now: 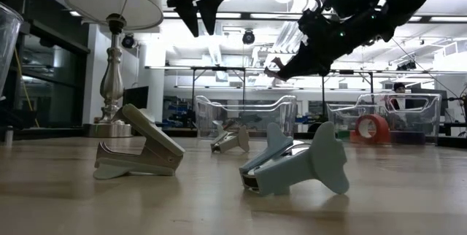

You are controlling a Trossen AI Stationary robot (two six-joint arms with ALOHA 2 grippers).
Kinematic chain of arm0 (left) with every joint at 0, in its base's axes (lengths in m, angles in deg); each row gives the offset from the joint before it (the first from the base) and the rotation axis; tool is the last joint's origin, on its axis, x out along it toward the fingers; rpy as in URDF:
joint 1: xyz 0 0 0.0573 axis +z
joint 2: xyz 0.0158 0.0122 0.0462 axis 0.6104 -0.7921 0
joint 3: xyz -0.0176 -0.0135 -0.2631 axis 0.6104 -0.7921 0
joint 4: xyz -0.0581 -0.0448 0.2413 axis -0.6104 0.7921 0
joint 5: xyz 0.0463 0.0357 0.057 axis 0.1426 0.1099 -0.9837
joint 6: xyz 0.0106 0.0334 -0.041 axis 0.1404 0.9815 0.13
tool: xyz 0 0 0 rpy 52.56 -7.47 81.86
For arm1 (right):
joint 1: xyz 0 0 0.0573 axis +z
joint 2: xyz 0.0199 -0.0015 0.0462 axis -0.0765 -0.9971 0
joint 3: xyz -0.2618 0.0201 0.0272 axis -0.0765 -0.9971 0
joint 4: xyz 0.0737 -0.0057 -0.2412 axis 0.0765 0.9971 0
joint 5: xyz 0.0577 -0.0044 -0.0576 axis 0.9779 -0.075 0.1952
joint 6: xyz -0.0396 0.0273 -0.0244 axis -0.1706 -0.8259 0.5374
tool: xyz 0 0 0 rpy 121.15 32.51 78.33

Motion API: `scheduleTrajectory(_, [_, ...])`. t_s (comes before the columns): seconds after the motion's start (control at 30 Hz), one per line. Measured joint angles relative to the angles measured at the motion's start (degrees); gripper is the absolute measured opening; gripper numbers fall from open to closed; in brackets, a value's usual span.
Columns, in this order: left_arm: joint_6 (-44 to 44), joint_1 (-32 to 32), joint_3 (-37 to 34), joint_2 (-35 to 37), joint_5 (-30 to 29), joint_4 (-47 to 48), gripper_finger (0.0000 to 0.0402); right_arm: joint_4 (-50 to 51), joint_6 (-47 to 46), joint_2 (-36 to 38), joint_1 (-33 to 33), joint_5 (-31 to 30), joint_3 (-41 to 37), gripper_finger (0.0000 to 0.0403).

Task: Pick and place Stapler, Stapler remover, tape
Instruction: Put the purple staple remover into the top left transparent bin

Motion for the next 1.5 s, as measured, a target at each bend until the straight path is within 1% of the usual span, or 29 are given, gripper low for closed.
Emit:
scheduleTrajectory(0.1, [0.0, 0.0, 0.0, 0.0, 0.0, 0.0, 0.0278, -1.0, -0.6, 0.0, -0.4, 0.0, 0.2, 0.0028])
scheduleTrajectory(0.2, [0.0, 0.0, 0.0, 0.0, 0.0, 0.0, 0.0278, 1.1, 0.6, 0.0, -0.4, -0.8, 2.7, 0.0028])
scheduleTrajectory(0.3, [0.0, 0.0, 0.0, 0.0, 0.0, 0.0, 0.0278, 5.0, 3.1, -0.6, -0.7, -1.5, 7.3, 0.0028])
scheduleTrajectory(0.4, [0.0, 0.0, 0.0, 0.0, 0.0, 0.0, 0.0278, 11.4, 4.9, -2.6, -1.9, -1.5, 12.5, 0.0028])
scheduleTrajectory(0.67, [0.0, 0.0, 0.0, 0.0, 0.0, 0.2, 0.0278, 29.1, 7.3, -11.7, -7.1, -1.6, 26.2, 0.0028])
scheduleTrajectory(0.83, [0.0, 0.0, 0.0, 0.0, 1.0, 0.3, 0.0278, 33.7, 7.9, -18.1, -9.6, -0.6, 33.8, 0.0028])
scheduleTrajectory(0.97, [0.0, 0.0, 0.0, 0.1, 1.3, 0.6, 0.0278, 35.8, 8.6, -23.7, -11.1, 0.8, 38.2, 0.0028])
scheduleTrajectory(1.23, [0.0, 0.0, 0.1, 1.5, 1.1, 2.3, 0.0278, 37.6, 8.8, -31.7, -13.1, 3.1, 43.3, 0.0034])
scheduleTrajectory(1.33, [0.0, 0.0, 0.0, 1.9, 0.7, 2.6, 0.0278, 37.6, 8.5, -32.8, -13.5, 4.4, 43.6, 0.0035])
scheduleTrajectory(1.5, [0.0, 0.0, 0.0, 2.2, 0.2, 3.8, 0.0278, 38.1, 7.8, -33.2, -13.5, 3.9, 43.6, 0.0035])
